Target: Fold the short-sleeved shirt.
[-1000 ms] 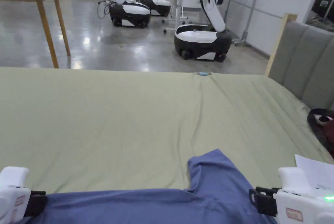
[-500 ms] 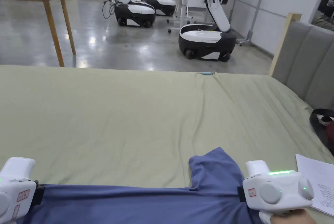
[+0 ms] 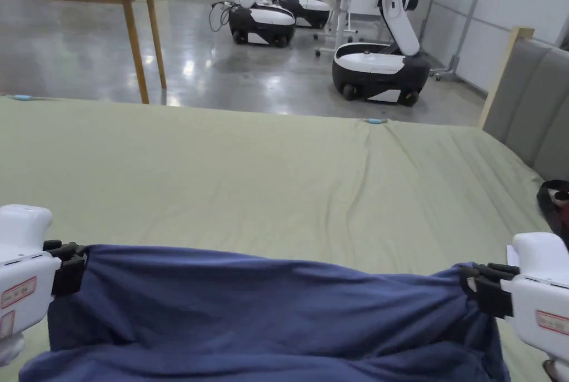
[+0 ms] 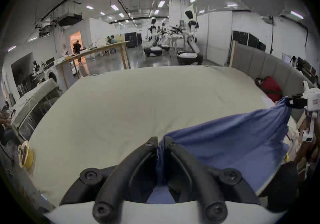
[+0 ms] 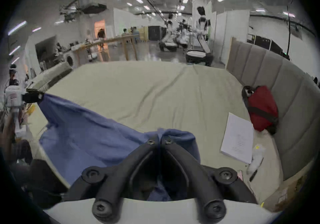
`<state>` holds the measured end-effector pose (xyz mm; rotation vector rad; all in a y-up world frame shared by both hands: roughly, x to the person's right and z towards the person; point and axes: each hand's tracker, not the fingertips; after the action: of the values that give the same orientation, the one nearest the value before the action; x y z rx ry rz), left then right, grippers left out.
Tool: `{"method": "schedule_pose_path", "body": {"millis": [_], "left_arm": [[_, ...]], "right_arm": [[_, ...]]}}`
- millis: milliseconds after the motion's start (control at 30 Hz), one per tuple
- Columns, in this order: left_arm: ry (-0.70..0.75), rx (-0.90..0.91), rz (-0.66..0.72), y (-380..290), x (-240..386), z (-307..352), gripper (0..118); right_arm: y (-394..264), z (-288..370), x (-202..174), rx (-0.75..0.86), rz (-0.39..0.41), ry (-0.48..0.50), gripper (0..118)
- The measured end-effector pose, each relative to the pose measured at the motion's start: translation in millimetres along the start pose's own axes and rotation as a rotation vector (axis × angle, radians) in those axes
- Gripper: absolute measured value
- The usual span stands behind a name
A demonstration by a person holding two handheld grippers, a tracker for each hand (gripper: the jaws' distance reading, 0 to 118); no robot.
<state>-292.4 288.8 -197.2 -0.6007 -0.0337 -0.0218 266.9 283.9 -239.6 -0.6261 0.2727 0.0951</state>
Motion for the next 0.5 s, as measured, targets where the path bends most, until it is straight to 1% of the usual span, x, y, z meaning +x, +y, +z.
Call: {"method": "schedule_pose_path", "body": {"millis": [33, 100, 133, 167, 233, 267, 333, 400, 433, 467, 500], "left_arm": [[0.0, -0.004, 0.005, -14.6, -0.3, 16.5, 6], [-0.03, -0.026, 0.017, -45.8, -6.5, 36.4, 6], [-0.048, -0.068, 0.029, -65.1, -9.9, 43.4, 6], [-0.036, -0.11, 0.027, -84.3, -12.9, 46.5, 6], [-0.003, -0.225, 0.04, -116.3, -16.5, 46.6, 6], [-0.009, -0.25, 0.055, -127.5, -19.9, 45.1, 6], [-0.022, -0.287, 0.097, -141.9, -21.3, 42.4, 6], [-0.011, -0.268, 0.086, -143.4, -16.0, 43.1, 7], [-0.002, -0.259, 0.082, -140.8, -12.5, 44.4, 14], [0.034, -0.237, 0.063, -132.4, -5.1, 49.3, 46], [0.076, -0.204, 0.034, -125.2, 1.2, 54.4, 80]], "right_arm": [[-9.4, 20.0, -10.1, 0.003, 0.005, 0.019, 3], [-35.9, 35.9, -17.8, -0.024, 0.014, 0.008, 3], [-53.0, 40.0, -22.5, -0.065, 0.047, -0.011, 3], [-69.3, 40.1, -26.2, -0.094, 0.072, -0.028, 3], [-100.9, 34.3, -29.7, -0.182, 0.064, -0.009, 3], [-110.8, 32.1, -30.5, -0.209, 0.058, -0.002, 3], [-126.5, 22.4, -30.2, -0.26, 0.034, 0.012, 3], [-130.0, 22.2, -31.6, -0.255, 0.033, -0.011, 3], [-130.3, 19.9, -26.4, -0.246, 0.022, -0.008, 4], [-124.3, 25.2, -26.3, -0.223, 0.006, -0.005, 11], [-115.9, 33.0, -29.4, -0.183, -0.009, -0.007, 28]]}}
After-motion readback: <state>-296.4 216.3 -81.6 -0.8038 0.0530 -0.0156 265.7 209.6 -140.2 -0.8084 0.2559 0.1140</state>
